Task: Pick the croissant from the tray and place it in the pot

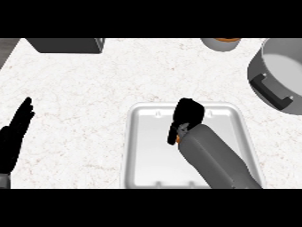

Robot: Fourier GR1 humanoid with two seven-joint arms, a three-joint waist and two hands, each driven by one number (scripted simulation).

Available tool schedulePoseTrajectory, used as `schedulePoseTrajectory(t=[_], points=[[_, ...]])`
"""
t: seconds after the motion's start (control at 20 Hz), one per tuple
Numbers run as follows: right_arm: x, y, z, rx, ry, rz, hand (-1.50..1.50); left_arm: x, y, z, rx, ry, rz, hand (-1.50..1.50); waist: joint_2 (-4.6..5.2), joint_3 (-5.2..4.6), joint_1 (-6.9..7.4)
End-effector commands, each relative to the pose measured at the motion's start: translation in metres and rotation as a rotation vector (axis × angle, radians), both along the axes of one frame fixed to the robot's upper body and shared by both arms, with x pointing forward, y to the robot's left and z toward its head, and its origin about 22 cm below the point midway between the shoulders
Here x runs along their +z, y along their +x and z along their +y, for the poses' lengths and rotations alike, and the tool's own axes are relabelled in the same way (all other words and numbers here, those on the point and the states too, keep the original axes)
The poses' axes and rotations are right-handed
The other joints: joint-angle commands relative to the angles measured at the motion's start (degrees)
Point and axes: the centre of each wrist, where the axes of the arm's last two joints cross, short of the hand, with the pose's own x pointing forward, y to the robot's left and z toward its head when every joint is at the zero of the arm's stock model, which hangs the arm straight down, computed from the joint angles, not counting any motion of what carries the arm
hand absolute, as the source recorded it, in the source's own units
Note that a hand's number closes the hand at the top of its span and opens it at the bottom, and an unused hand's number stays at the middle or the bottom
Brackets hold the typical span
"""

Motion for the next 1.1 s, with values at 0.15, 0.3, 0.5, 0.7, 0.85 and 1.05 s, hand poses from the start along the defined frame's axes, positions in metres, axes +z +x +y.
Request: schedulePoseTrajectory(t=[0.15, 0.3, 0.5, 0.7, 0.85, 1.05], points=[[0.009, 0.018, 0.000, -0.054, 0.007, 0.006, 1.50, -0.010, 0.006, -0.005, 0.005, -0.009, 0.013, 0.00, 0.36, 0.19, -0.32], [0.016, 0.052, -0.056, 0.006, 0.143, -0.064, 1.50, 0.000, 0.011, -0.006, -0.007, -0.006, 0.000, 0.00, 0.69, 0.24, 0.23], [0.031, 0.081, -0.112, 0.028, 0.234, -0.115, 1.50, 0.009, 0.011, 0.009, -0.029, 0.001, -0.013, 0.00, 1.14, 0.26, 1.31], [0.044, 0.094, -0.111, 0.024, 0.085, -0.182, 1.50, 0.001, -0.001, -0.002, 0.002, 0.007, -0.006, 0.00, 0.61, 0.22, 0.82], [0.081, 0.104, -0.096, 0.013, -0.011, -0.349, 1.50, 0.001, 0.004, -0.007, -0.019, -0.012, -0.002, 0.00, 0.56, 0.19, 0.71], [0.102, 0.101, -0.067, -0.026, -0.123, -0.566, 1.50, -0.008, -0.004, -0.001, -0.002, 0.003, 0.013, 0.00, 0.06, 0.11, -0.17]])
